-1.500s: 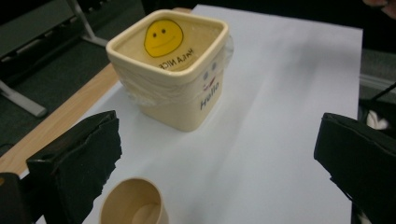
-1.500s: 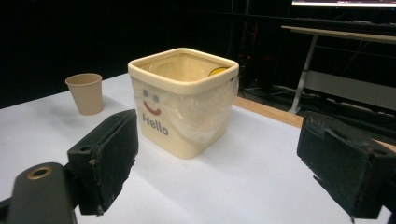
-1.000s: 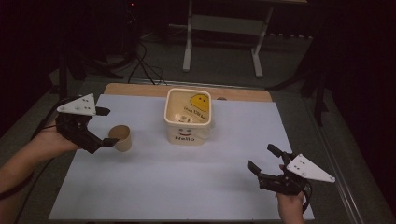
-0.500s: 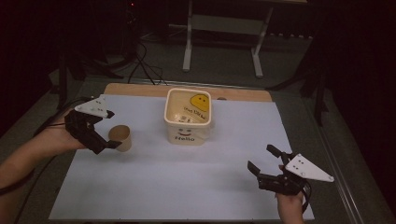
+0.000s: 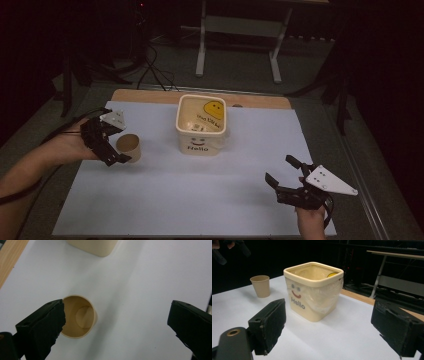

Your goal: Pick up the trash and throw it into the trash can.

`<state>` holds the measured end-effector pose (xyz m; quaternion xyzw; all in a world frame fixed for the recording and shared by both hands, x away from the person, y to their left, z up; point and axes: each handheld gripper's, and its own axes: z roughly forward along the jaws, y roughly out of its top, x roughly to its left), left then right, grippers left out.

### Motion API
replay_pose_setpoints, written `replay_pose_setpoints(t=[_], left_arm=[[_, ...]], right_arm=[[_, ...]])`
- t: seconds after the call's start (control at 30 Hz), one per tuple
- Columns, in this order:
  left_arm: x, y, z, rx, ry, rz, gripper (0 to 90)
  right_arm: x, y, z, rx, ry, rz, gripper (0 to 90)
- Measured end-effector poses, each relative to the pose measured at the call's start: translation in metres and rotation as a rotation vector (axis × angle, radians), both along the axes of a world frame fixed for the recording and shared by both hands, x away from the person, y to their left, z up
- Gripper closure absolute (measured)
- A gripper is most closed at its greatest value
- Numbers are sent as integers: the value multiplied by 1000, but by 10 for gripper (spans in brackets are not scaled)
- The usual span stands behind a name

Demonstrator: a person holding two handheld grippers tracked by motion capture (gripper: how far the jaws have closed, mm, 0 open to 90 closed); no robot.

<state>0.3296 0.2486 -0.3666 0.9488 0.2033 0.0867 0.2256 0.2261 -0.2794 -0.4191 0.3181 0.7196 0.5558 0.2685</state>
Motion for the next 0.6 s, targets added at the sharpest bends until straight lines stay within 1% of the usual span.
replay_pose_setpoints(t=[0.07,0.17,0.2,0.23,0.27,0.4,0.43,0.47,0.6], left_arm=[[2,0,-2,-7,1,5,23],[5,1,-9,1,2,9,28],[5,1,-11,5,-7,10,45],[5,1,-11,5,-7,10,50],[7,1,-15,8,-3,14,50],[11,3,-25,22,2,39,99],[11,3,-25,22,2,39,125],[13,4,-32,33,-3,50,125],[16,3,-42,44,-13,64,269]], right_arm=[[0,0,0,1,0,1,125],[0,0,0,-1,0,0,125],[0,0,0,1,1,1,125],[0,0,0,1,1,1,125],[0,1,0,0,2,1,125],[0,1,0,-4,-4,0,125],[0,1,0,-4,-4,0,125],[0,1,0,-3,-1,4,125],[0,1,-1,-5,-1,4,125]])
